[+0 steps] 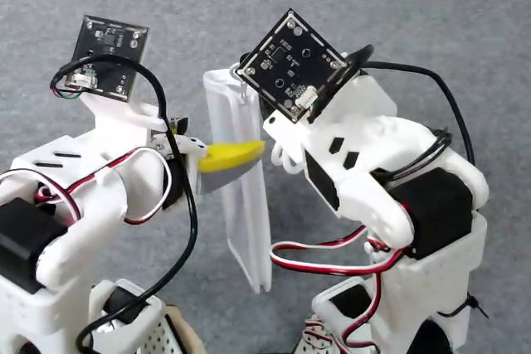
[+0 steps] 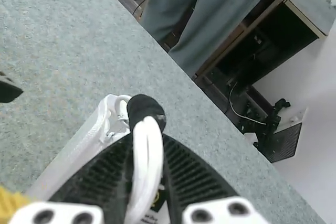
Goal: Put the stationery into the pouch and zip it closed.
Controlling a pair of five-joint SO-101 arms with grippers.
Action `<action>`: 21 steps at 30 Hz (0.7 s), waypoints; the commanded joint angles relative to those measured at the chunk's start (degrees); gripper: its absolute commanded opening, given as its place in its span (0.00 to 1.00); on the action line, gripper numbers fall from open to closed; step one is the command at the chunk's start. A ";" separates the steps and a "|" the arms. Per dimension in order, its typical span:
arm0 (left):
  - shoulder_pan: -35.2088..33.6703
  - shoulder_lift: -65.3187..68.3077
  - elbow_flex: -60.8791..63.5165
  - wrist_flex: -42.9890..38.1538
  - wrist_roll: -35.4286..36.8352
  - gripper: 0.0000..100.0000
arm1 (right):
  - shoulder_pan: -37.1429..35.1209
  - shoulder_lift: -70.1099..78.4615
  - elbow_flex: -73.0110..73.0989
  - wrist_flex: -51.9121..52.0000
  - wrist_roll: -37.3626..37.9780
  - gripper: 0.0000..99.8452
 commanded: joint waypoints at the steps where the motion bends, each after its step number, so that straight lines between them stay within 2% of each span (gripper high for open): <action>1: 0.84 -0.35 0.22 -4.22 0.44 0.37 | 0.88 -1.54 -0.84 -0.79 -1.05 0.01; 8: 4.26 -0.44 7.69 -9.23 0.09 0.37 | 0.70 -1.54 -3.47 0.79 -1.05 0.01; 21: 2.33 -0.44 16.57 -17.76 -0.09 0.37 | 0.53 -1.54 -14.46 7.21 -1.05 0.01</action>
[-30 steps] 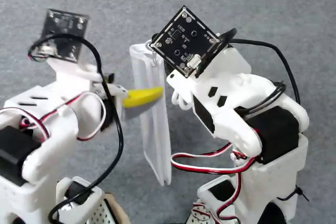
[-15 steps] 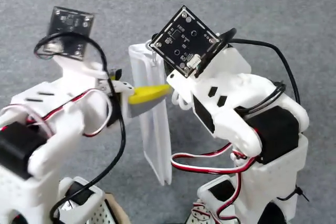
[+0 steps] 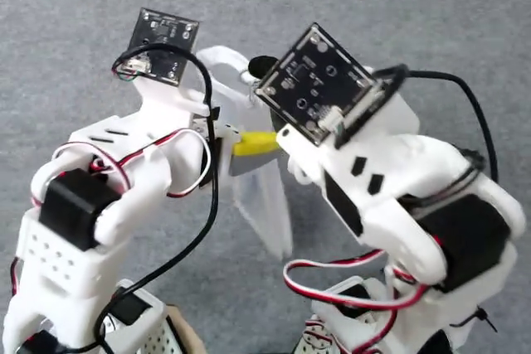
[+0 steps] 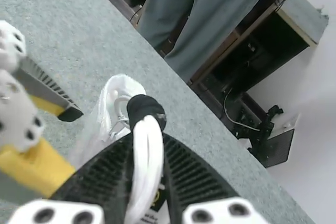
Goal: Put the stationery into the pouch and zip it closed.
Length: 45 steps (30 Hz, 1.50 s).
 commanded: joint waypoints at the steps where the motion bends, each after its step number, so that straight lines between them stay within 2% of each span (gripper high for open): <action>1: -1.54 -0.44 1.71 -3.52 0.35 0.37 | 0.53 -1.54 -4.97 0.62 -1.05 0.01; 12: -3.74 -0.44 4.18 -5.54 0.70 0.37 | 0.53 -1.54 -5.05 1.41 -1.05 0.01; 19: -7.52 -0.44 4.62 -7.56 0.18 0.25 | 0.53 -1.54 -5.32 1.41 -3.16 0.01; 30: -9.01 -0.44 4.62 -7.12 0.18 0.23 | 0.53 -1.54 -5.41 1.23 -3.43 0.01; 38: -9.10 -0.44 5.85 -7.21 0.09 0.04 | 0.53 -1.54 -5.41 1.32 -3.43 0.01; 45: -10.86 -1.05 6.11 -7.12 0.09 0.03 | 0.53 -1.54 -5.49 1.32 -3.43 0.01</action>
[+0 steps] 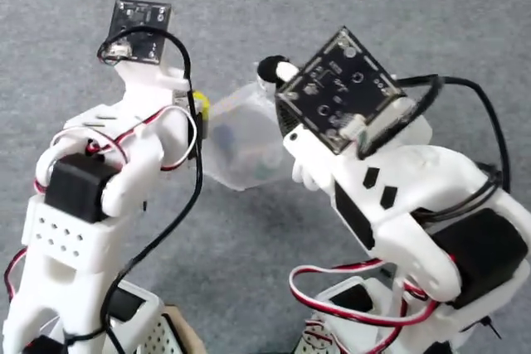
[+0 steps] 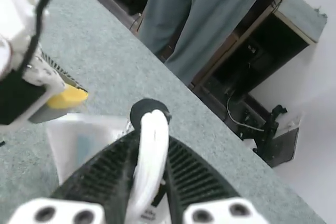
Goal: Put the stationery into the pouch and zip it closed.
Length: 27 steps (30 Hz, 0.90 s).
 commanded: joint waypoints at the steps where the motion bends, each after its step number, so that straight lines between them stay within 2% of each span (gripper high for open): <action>1: -2.42 -0.88 -0.40 -0.70 0.18 0.03 | 0.35 -1.36 -3.12 -0.26 -0.79 0.01; 8: -3.21 -0.97 -1.80 1.32 0.09 0.04 | 0.35 -1.36 -2.68 -0.44 -0.79 0.01; 14: -3.12 -0.97 -5.85 5.98 0.53 0.25 | 0.35 -1.19 -2.68 -0.53 -0.70 0.01; 16: -2.77 -0.97 -7.96 7.47 0.62 0.27 | 0.35 -1.10 -2.68 -0.53 -0.70 0.01; 22: 6.73 -0.97 -12.88 10.90 0.62 0.28 | 0.35 -1.01 -2.68 -0.62 -0.70 0.01; 27: 9.80 -0.97 -13.76 10.81 0.70 0.28 | 0.44 -1.27 -2.86 -0.62 -0.79 0.01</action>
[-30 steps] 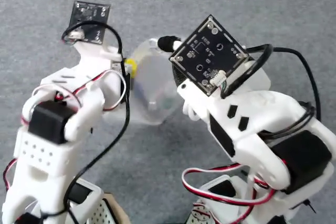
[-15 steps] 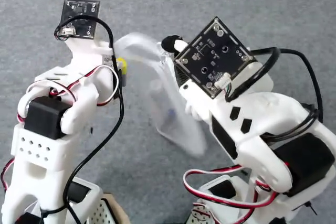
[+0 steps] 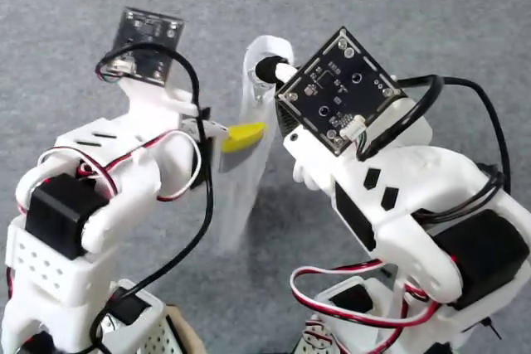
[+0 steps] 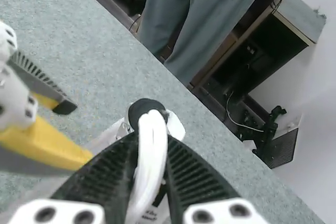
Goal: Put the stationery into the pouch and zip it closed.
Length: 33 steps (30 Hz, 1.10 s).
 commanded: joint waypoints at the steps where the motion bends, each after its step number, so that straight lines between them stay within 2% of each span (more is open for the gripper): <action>1: 1.71 -1.05 -2.68 0.18 0.53 0.28 | 0.44 -1.27 -2.77 -0.62 -0.79 0.01; 7: 1.98 -0.44 -1.89 -0.26 0.53 0.28 | 0.44 -1.27 -2.95 -0.62 -0.79 0.01; 13: 2.07 -0.35 2.33 -5.80 0.70 0.28 | 0.44 -1.27 -2.95 -0.62 -0.79 0.01; 19: 2.15 -0.35 2.24 -5.98 4.92 0.28 | 0.44 -1.27 -2.95 -0.62 -0.79 0.01; 26: 7.08 -0.26 2.42 -6.33 4.92 0.28 | 0.44 -1.27 -2.86 -0.62 -0.79 0.01; 33: 7.16 1.93 2.77 -8.97 5.01 0.28 | 0.44 -1.27 -2.95 -0.62 -0.79 0.01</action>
